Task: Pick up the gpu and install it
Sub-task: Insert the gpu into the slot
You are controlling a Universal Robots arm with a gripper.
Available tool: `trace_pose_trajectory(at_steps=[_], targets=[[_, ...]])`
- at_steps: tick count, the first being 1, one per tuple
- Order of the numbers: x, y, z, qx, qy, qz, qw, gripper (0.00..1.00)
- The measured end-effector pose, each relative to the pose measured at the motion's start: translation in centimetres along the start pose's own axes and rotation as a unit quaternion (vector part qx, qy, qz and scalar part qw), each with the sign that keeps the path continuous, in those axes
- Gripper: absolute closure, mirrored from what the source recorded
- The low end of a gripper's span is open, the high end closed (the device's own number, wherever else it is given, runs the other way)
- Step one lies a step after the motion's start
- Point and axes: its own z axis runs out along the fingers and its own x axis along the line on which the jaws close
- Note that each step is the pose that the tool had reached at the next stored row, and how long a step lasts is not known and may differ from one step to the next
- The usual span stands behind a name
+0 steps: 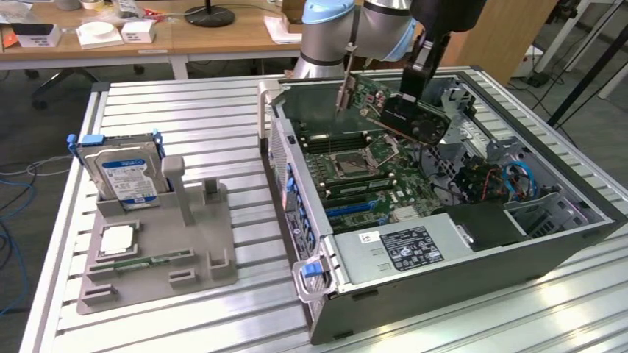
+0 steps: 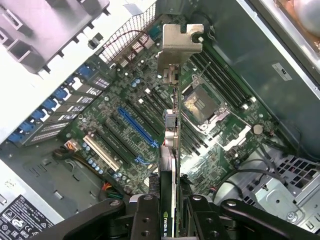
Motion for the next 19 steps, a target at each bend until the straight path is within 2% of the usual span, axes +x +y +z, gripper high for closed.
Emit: trace_pose_trajectory(at_steps=[11, 19], targets=[[0.0, 0.0, 0.0, -0.0011, 0.0001, -0.026, 0.9996, 0.74], [0.0, 0.0, 0.0, -0.002, 0.0002, -0.048, 0.9988, 0.74]])
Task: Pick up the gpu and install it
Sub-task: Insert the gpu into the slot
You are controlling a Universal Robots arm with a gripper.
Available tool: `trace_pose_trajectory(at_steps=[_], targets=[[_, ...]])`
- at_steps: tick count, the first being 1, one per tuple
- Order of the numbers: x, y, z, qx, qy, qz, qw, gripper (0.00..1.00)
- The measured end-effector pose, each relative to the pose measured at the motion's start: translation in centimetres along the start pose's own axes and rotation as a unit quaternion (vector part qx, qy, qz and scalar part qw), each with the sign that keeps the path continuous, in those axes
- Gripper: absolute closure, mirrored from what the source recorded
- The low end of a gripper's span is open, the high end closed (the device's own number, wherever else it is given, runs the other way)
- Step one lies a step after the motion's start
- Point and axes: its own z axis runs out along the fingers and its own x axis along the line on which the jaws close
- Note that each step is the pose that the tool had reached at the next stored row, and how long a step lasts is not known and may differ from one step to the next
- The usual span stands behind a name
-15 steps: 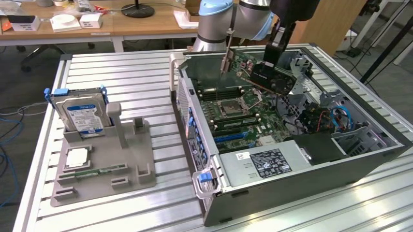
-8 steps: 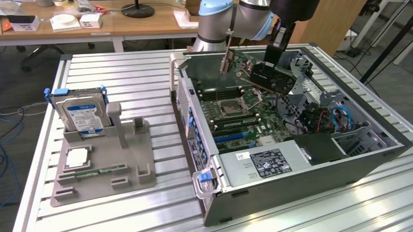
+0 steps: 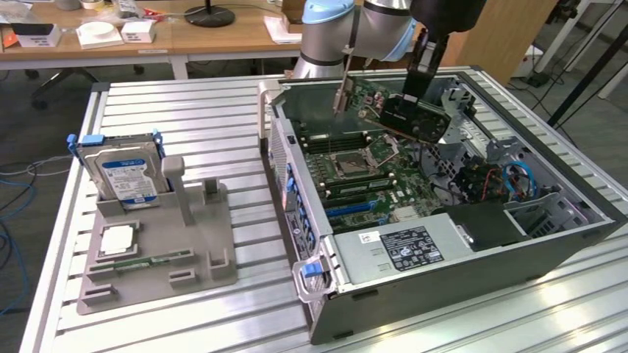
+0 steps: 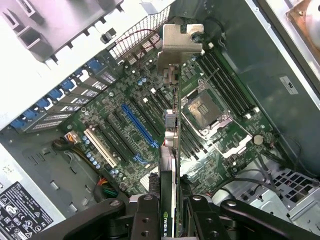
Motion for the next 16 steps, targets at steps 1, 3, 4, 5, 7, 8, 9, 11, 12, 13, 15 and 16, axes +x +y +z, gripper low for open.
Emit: trace_pose_trajectory(at_steps=[1, 3, 4, 5, 7, 8, 9, 11, 12, 13, 15, 16], targets=[[0.0, 0.0, 0.0, -0.0001, 0.0, -0.003, 1.0, 0.74], [0.0, 0.0, 0.0, -0.0003, 0.0001, -0.008, 1.0, 0.74], [0.0, 0.0, 0.0, -0.0004, 0.0001, -0.01, 0.9999, 0.74], [0.0, 0.0, 0.0, -0.0005, 0.0001, -0.013, 0.9999, 0.74], [0.0, 0.0, 0.0, -0.0007, 0.0001, -0.018, 0.9998, 0.74], [0.0, 0.0, 0.0, -0.0008, 0.0001, -0.021, 0.9998, 0.74], [0.0, 0.0, 0.0, -0.0009, 0.0001, -0.023, 0.9997, 0.74], [0.0, 0.0, 0.0, -0.0011, 0.0001, -0.028, 0.9996, 0.74], [0.0, 0.0, 0.0, -0.0013, 0.0001, -0.031, 0.9995, 0.74], [0.0, 0.0, 0.0, -0.0013, 0.0001, -0.033, 0.9995, 0.74], [0.0, 0.0, 0.0, -0.0015, 0.0001, -0.038, 0.9993, 0.74], [0.0, 0.0, 0.0, -0.0017, 0.0002, -0.041, 0.9992, 0.74]])
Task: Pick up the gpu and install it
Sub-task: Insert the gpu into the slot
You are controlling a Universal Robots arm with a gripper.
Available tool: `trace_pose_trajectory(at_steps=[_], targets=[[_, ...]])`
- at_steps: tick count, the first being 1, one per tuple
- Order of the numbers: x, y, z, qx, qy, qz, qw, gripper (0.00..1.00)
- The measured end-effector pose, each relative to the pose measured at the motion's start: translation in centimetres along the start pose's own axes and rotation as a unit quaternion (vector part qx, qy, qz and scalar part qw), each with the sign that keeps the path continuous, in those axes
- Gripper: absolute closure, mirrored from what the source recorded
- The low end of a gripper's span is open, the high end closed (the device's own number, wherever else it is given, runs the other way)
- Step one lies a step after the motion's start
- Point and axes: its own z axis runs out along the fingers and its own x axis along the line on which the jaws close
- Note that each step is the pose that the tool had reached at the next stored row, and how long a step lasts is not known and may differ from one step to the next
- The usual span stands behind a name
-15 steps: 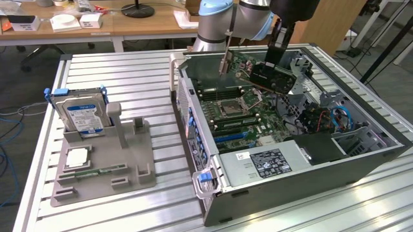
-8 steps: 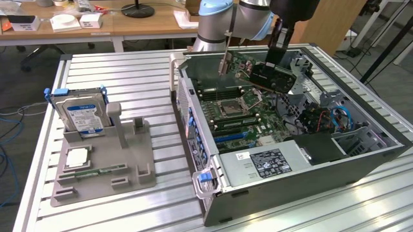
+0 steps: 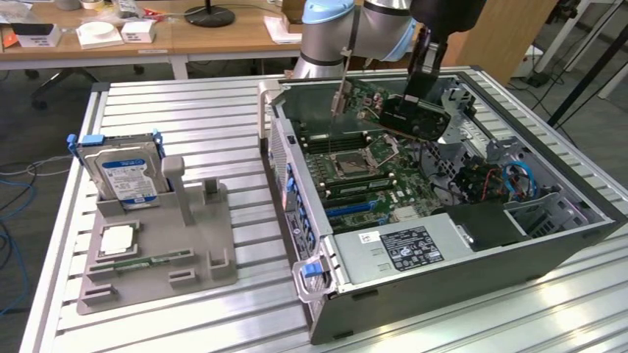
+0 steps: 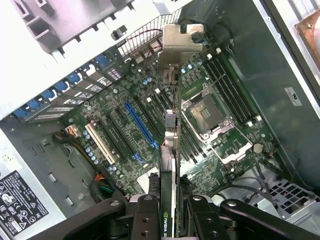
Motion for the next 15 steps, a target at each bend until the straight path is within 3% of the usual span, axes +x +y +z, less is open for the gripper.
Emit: trace_pose_trajectory(at_steps=[15], targets=[[0.0, 0.0, 0.0, -0.0016, 0.0001, -0.039, 0.9992, 0.74]])
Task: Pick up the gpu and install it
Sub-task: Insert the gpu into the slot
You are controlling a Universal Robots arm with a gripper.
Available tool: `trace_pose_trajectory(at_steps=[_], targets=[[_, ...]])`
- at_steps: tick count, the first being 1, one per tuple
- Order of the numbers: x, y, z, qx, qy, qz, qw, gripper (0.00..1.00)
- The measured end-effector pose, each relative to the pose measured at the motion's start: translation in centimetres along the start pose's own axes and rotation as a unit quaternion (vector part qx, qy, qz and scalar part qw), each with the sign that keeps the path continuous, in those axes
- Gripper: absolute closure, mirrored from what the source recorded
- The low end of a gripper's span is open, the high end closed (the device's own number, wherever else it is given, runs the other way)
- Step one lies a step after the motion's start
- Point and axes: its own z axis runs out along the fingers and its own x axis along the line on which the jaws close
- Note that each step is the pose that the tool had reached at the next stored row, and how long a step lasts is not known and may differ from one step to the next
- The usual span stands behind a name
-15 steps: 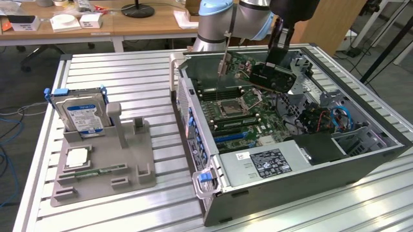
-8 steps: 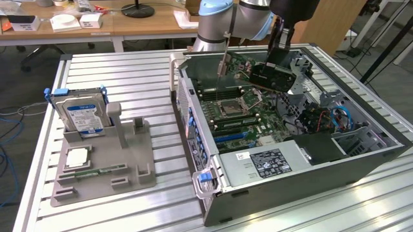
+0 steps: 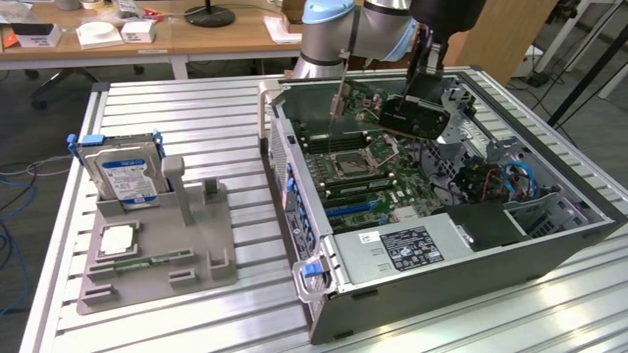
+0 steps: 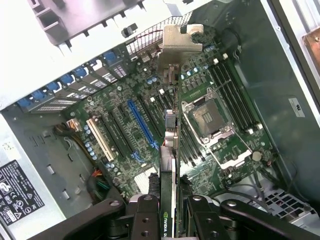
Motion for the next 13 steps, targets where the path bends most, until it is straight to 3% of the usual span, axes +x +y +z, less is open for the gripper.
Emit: trace_pose_trajectory(at_steps=[13], targets=[[0.0, 0.0, 0.0, -0.0015, 0.0001, -0.038, 0.9993, 0.74]])
